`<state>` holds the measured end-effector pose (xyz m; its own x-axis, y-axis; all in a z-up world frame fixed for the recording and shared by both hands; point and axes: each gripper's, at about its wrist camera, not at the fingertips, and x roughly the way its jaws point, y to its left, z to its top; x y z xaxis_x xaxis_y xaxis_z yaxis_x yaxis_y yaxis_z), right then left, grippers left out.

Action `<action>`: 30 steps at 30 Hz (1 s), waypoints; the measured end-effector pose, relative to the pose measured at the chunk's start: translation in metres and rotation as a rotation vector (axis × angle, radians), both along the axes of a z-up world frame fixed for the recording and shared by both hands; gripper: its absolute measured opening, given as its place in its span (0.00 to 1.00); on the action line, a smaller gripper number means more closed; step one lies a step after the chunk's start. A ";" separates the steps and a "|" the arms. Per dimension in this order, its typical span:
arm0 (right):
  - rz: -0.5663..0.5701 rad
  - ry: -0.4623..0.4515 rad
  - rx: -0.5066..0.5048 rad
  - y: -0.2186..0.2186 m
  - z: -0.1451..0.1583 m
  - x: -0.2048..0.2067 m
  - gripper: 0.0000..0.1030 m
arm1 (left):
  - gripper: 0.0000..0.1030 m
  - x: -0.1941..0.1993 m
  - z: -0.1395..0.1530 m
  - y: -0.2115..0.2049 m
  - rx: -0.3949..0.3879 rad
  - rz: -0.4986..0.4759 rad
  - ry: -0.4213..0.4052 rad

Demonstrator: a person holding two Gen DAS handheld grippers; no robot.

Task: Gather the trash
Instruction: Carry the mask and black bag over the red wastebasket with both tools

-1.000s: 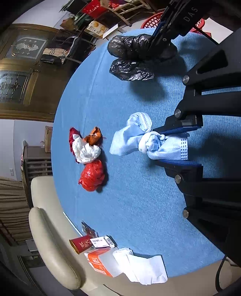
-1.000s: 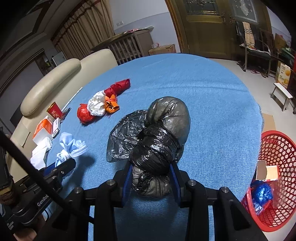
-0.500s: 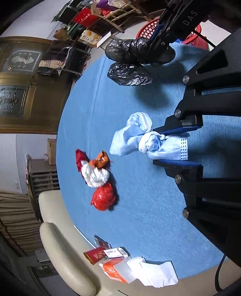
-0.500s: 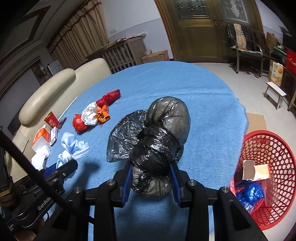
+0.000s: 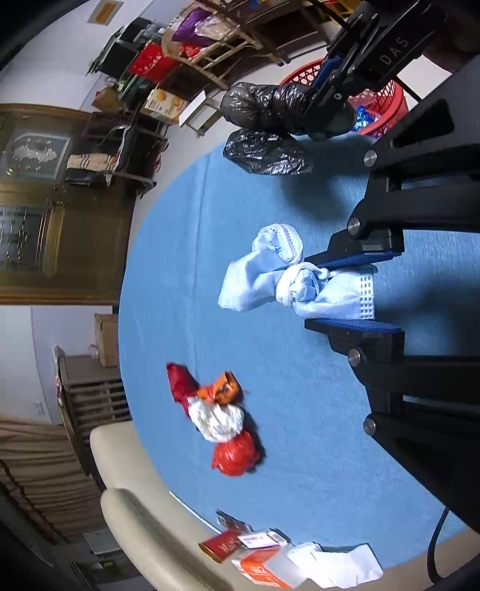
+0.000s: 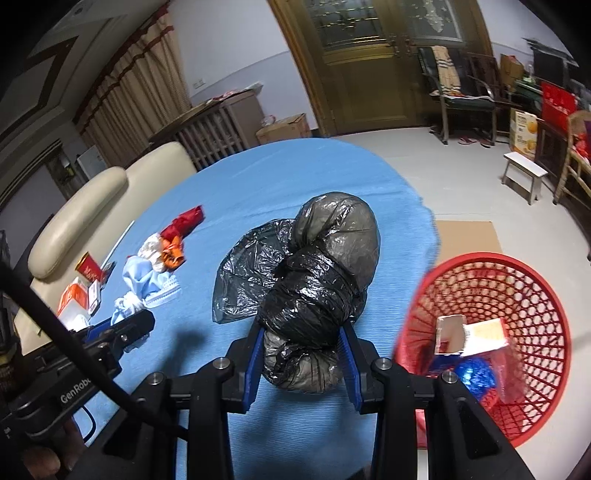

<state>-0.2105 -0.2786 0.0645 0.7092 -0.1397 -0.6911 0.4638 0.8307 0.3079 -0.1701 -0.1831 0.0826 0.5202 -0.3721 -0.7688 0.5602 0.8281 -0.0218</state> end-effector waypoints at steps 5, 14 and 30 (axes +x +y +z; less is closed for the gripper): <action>-0.053 0.002 0.004 -0.019 0.000 -0.017 0.39 | 0.25 -0.003 0.002 -0.014 -0.001 -0.027 0.000; -0.135 0.010 -0.001 -0.050 -0.001 -0.045 0.39 | 0.25 -0.009 0.003 -0.038 0.000 -0.076 -0.009; -0.300 0.071 0.018 -0.106 -0.020 -0.104 0.39 | 0.25 -0.040 0.005 -0.098 -0.008 -0.217 0.003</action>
